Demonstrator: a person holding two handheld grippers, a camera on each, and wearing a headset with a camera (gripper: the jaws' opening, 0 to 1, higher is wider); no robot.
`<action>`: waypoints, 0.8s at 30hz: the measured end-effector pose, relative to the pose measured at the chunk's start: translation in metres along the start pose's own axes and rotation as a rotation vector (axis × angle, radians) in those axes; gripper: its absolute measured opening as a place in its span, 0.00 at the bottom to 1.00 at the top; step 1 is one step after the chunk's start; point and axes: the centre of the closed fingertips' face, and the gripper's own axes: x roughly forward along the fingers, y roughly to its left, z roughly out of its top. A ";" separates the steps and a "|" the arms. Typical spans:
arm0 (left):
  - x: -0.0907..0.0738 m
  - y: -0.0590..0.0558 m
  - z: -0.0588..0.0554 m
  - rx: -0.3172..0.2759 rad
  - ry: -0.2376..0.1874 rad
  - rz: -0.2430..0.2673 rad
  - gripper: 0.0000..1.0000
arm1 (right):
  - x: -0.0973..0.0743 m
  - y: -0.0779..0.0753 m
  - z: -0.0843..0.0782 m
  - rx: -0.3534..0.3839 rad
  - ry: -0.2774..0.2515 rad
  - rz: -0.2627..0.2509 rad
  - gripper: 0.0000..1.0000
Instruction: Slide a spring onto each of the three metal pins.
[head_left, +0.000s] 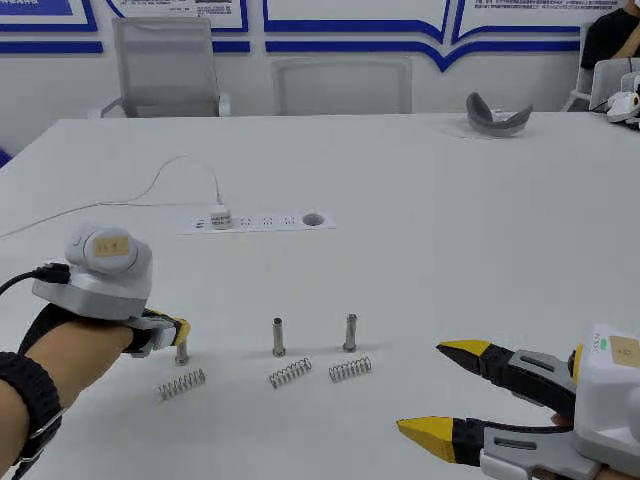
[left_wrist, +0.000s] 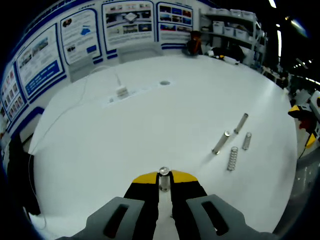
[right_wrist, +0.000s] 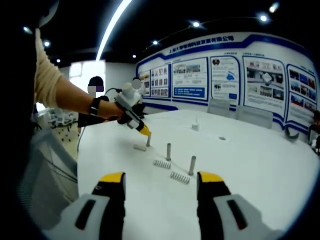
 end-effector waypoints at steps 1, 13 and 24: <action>0.000 -0.001 -0.001 -0.005 0.000 -0.002 0.07 | 0.000 0.001 0.000 0.000 0.002 0.002 0.59; 0.005 -0.014 0.002 -0.004 0.001 -0.028 0.07 | 0.001 0.002 -0.002 0.002 0.005 0.007 0.59; 0.006 -0.026 0.004 0.024 0.000 -0.052 0.08 | 0.000 0.002 -0.002 0.004 0.005 0.008 0.59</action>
